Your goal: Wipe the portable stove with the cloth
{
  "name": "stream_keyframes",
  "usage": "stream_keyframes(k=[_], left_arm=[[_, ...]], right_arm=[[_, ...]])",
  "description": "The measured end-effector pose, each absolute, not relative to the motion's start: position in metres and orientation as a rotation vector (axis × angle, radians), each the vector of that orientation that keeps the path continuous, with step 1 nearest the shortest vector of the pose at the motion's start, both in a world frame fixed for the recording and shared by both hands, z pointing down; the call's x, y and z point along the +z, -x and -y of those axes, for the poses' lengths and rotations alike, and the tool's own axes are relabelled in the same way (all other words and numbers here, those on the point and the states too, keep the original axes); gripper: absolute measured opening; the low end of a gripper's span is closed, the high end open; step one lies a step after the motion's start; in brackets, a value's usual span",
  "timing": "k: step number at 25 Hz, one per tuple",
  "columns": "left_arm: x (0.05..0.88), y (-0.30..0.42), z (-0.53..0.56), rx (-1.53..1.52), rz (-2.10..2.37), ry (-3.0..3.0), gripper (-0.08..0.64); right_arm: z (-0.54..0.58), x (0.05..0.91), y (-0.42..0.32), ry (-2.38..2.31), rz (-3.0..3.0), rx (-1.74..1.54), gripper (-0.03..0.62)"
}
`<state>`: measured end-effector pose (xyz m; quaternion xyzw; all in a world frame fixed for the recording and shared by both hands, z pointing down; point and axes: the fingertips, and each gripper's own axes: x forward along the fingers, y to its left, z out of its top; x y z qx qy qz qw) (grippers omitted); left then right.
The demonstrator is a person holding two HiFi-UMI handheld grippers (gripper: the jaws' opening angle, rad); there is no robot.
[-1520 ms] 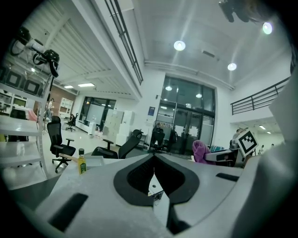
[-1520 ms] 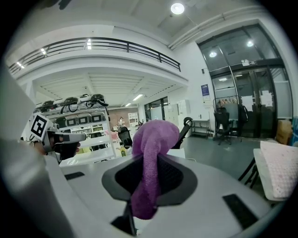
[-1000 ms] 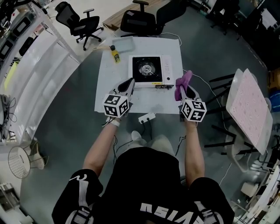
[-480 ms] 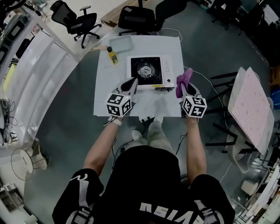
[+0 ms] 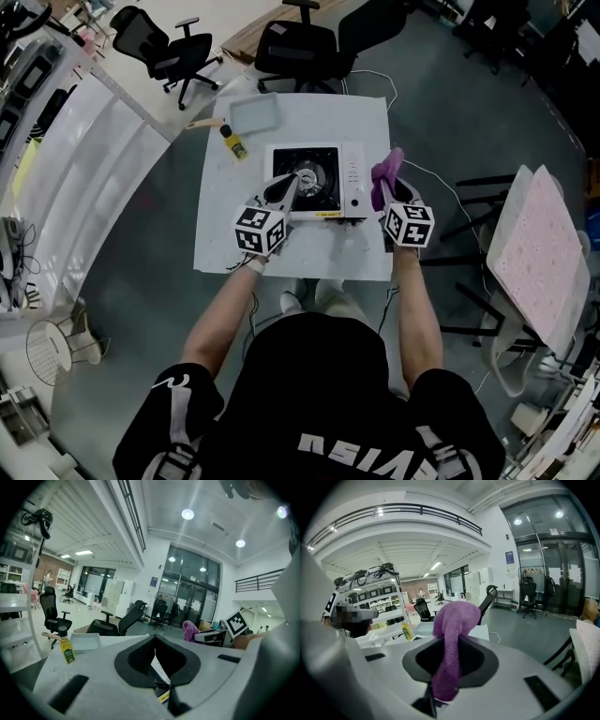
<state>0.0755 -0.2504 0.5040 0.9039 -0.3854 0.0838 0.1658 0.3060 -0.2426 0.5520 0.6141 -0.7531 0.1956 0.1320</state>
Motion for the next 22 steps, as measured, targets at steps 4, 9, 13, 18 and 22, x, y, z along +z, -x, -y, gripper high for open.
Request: stream_keyframes(k=[4, 9, 13, 18, 22], left_arm=[[0.508, -0.093, 0.275, 0.252, 1.119, -2.557, 0.009], [0.520, -0.111, 0.296, 0.272, 1.146, -2.534, 0.009], [0.533, -0.122, 0.310, 0.285, 1.161, -2.508, 0.009], [0.546, -0.140, 0.328, 0.294, 1.174, -2.478, 0.009], [0.557, -0.152, 0.340, 0.301, 1.189, -2.458, 0.009]], right_arm=[[0.276, 0.555, -0.320, -1.747, 2.201, 0.575, 0.077], [0.309, 0.568, -0.328, -1.684, 2.219, 0.585, 0.077], [0.332, 0.585, -0.328, -1.621, 2.232, 0.596, 0.077], [0.358, 0.608, -0.325, -1.535, 2.244, 0.618, 0.077], [0.377, 0.631, -0.321, -1.460, 2.249, 0.634, 0.077]])
